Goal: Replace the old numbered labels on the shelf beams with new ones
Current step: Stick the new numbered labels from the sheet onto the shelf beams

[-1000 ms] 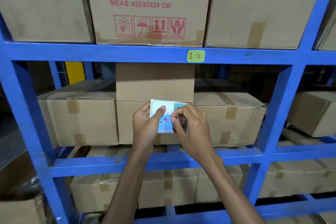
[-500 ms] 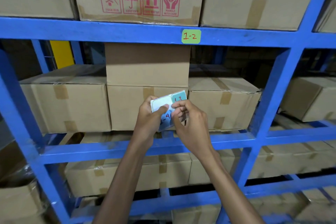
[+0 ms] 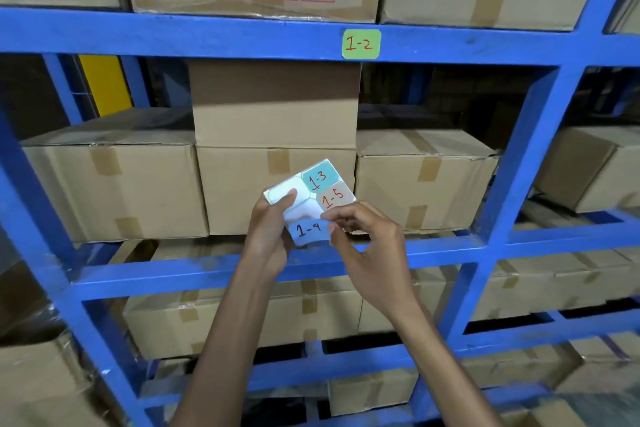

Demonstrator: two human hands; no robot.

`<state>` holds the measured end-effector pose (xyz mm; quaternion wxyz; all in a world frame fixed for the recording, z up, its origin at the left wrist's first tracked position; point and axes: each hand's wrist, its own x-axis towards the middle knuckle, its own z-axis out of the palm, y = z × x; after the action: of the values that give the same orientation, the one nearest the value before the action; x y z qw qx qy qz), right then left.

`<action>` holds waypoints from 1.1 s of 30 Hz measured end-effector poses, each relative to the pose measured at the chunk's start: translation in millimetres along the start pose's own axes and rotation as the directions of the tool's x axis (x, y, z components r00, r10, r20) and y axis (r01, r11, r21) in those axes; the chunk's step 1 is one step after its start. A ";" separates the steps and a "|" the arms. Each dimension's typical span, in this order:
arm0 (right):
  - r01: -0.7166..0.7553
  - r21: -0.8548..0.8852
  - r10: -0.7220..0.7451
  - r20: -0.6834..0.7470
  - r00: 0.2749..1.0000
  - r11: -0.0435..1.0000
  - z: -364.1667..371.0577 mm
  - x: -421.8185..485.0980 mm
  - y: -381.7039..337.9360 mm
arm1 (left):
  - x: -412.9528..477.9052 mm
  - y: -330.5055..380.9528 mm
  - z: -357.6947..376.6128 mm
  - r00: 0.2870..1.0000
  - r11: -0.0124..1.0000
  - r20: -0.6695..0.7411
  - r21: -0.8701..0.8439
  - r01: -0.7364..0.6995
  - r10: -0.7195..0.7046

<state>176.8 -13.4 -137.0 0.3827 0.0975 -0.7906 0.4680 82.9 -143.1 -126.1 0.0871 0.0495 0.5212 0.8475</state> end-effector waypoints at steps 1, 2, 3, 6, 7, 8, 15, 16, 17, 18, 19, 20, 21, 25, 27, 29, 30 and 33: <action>-0.025 0.043 0.026 -0.003 1.000 0.999 -0.9 -2.3 2.1 | 1.0 -1.4 -3.2 1.000 1.000 -0.024 -0.010 -0.003 0.002; -0.056 0.089 0.057 -0.004 0.998 0.994 -1.7 -4.2 5.3 | 1.7 -2.4 -6.0 0.999 1.000 -0.046 -0.012 -0.005 0.004; -0.096 0.131 0.097 -0.003 0.995 0.987 -2.4 -6.5 11.1 | 3.0 -4.8 -10.0 0.998 1.000 -0.066 -0.009 -0.010 0.010; -0.222 0.220 0.232 -0.018 0.973 0.950 -4.5 -12.7 36.3 | 5.4 -11.8 -22.6 0.989 0.998 -0.137 0.034 -0.055 0.059; -0.268 0.237 0.280 -0.021 0.960 0.934 -4.2 -16.6 50.9 | 6.8 -17.9 -27.5 0.984 0.997 -0.167 0.053 -0.060 0.068; -0.304 0.240 0.319 -0.025 0.947 0.922 -3.7 -18.8 64.8 | 7.6 -21.3 -31.4 0.978 0.996 -0.196 0.065 -0.059 0.071; -0.530 0.189 0.551 -0.078 0.831 0.826 11.1 -48.2 174.4 | -2.9 -62.5 -54.5 0.960 0.995 -0.278 0.097 0.001 0.026; -0.541 0.177 0.560 -0.087 0.824 0.822 13.9 -49.2 185.9 | -5.3 -67.0 -56.2 0.960 0.995 -0.279 0.095 0.007 0.020; -0.552 0.164 0.570 -0.095 0.816 0.818 17.5 -50.6 195.8 | -6.9 -72.1 -58.6 0.957 0.995 -0.290 0.094 0.017 0.011; -0.550 0.153 0.567 -0.108 0.816 0.821 20.7 -50.1 202.0 | -8.9 -73.7 -60.0 0.954 0.996 -0.298 0.091 0.022 0.006; -0.551 0.135 0.566 -0.115 0.817 0.823 24.3 -50.2 210.1 | -9.3 -76.4 -60.9 0.950 0.995 -0.311 0.096 0.030 0.002; -0.550 0.117 0.561 -0.121 0.819 0.827 28.3 -50.6 218.6 | -9.4 -79.3 -62.0 0.945 0.994 -0.327 0.103 0.040 -0.004; -0.547 0.104 0.557 -0.135 0.819 0.831 31.9 -50.8 225.2 | -9.8 -80.1 -62.4 0.941 0.993 -0.337 0.109 0.044 -0.005; -0.544 0.089 0.550 -0.202 0.810 0.834 42.4 -51.1 245.9 | -8.3 -77.9 -63.2 0.928 0.992 -0.372 0.123 0.036 0.012; -0.545 0.077 0.548 -0.213 0.809 0.835 46.7 -48.9 252.7 | -5.8 -75.8 -61.3 0.920 0.992 -0.391 0.125 0.029 0.022; -0.534 0.055 0.530 -0.240 0.813 0.844 50.6 -47.8 257.5 | -3.6 -74.9 -60.0 0.917 0.991 -0.398 0.128 0.028 0.025; -0.522 0.042 0.514 -0.255 0.819 0.852 52.1 -48.1 259.4 | -3.7 -73.8 -58.7 0.916 0.992 -0.401 0.124 0.026 0.026; -0.500 0.014 0.482 -0.286 0.828 0.866 55.8 -49.7 261.9 | -2.2 -71.8 -57.1 0.913 0.993 -0.408 0.118 0.024 0.027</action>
<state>48.1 73.3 -360.8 0.3602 -0.1877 -0.7407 0.5351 82.0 -161.8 -216.0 -0.0275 -0.1231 0.5782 0.8061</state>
